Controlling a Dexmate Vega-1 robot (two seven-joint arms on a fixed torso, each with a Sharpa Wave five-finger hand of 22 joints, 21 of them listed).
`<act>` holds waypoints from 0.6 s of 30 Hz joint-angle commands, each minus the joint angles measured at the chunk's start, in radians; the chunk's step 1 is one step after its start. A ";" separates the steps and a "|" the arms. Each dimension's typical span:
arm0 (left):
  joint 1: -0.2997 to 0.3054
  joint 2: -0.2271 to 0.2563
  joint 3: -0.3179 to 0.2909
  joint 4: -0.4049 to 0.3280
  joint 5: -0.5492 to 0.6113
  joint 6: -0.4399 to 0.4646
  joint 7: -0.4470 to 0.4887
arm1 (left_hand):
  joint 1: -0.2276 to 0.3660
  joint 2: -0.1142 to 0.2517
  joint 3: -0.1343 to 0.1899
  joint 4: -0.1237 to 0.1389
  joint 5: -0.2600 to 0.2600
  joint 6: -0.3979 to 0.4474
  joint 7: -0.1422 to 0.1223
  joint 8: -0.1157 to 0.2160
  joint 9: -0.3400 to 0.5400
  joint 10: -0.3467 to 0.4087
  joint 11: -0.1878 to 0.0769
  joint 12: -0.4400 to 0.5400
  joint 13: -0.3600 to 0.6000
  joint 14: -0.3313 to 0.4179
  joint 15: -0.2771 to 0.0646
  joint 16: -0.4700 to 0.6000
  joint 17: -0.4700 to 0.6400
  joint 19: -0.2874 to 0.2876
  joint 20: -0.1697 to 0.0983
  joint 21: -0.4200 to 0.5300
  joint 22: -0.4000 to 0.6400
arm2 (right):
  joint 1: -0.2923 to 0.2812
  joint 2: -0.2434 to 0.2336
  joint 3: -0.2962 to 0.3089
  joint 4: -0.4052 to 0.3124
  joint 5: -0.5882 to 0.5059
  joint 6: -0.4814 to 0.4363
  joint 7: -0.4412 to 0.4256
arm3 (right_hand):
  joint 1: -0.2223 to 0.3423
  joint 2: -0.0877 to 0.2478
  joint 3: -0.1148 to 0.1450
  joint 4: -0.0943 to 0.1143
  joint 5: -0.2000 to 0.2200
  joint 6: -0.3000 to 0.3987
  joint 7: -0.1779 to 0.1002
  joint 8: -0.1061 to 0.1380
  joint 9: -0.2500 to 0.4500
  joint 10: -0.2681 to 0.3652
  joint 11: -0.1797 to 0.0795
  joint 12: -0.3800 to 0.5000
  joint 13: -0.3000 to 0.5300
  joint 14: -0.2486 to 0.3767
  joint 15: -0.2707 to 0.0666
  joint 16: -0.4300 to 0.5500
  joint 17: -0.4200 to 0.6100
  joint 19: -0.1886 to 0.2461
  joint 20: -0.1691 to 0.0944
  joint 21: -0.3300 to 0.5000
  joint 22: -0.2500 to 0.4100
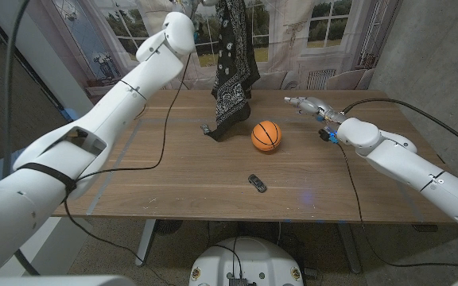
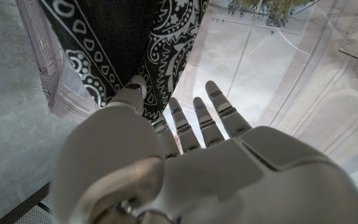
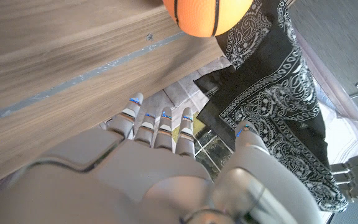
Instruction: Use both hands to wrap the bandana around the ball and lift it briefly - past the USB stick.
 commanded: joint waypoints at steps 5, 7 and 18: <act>-0.086 -0.014 -0.019 0.099 -0.175 -0.112 -0.190 | -0.012 0.007 -0.008 0.010 0.016 0.033 -0.058 -0.010 0.011 -0.030 0.014 -0.019 0.007 -0.029 -0.042 -0.007 0.007 -0.028 0.013 0.000 0.004 | 0.106 0.063 -0.096 0.040 -0.106 -0.017 0.037 | 0.016 0.013 0.000 -0.007 0.012 -0.065 0.000 -0.026 0.003 -0.029 -0.001 -0.007 0.003 -0.013 -0.003 0.000 -0.004 -0.005 0.000 -0.005 0.004; -0.095 -0.010 -0.022 0.110 -0.200 -0.123 -0.218 | -0.014 0.009 -0.009 0.012 0.019 0.030 -0.058 -0.011 0.010 -0.035 0.017 -0.021 0.008 -0.037 -0.035 -0.009 0.007 -0.032 0.015 0.000 0.004 | 0.116 0.076 -0.104 0.047 -0.118 -0.022 0.033 | 0.015 0.012 -0.002 -0.007 0.012 -0.075 0.000 -0.029 0.003 -0.031 0.000 -0.007 0.003 -0.014 -0.003 0.000 -0.004 -0.006 0.000 -0.006 0.004; -0.139 0.007 -0.022 0.186 -0.295 -0.191 -0.334 | -0.022 0.004 -0.025 0.015 0.036 0.032 -0.061 -0.014 -0.001 -0.097 0.037 -0.046 0.009 -0.103 0.011 -0.021 0.009 -0.065 0.022 -0.009 0.004 | 0.152 0.125 -0.137 0.083 -0.168 0.006 0.027 | 0.014 0.014 -0.020 -0.011 0.014 -0.097 -0.002 -0.019 0.003 -0.127 0.017 -0.022 0.003 -0.134 0.018 -0.026 -0.006 -0.089 -0.032 -0.041 0.005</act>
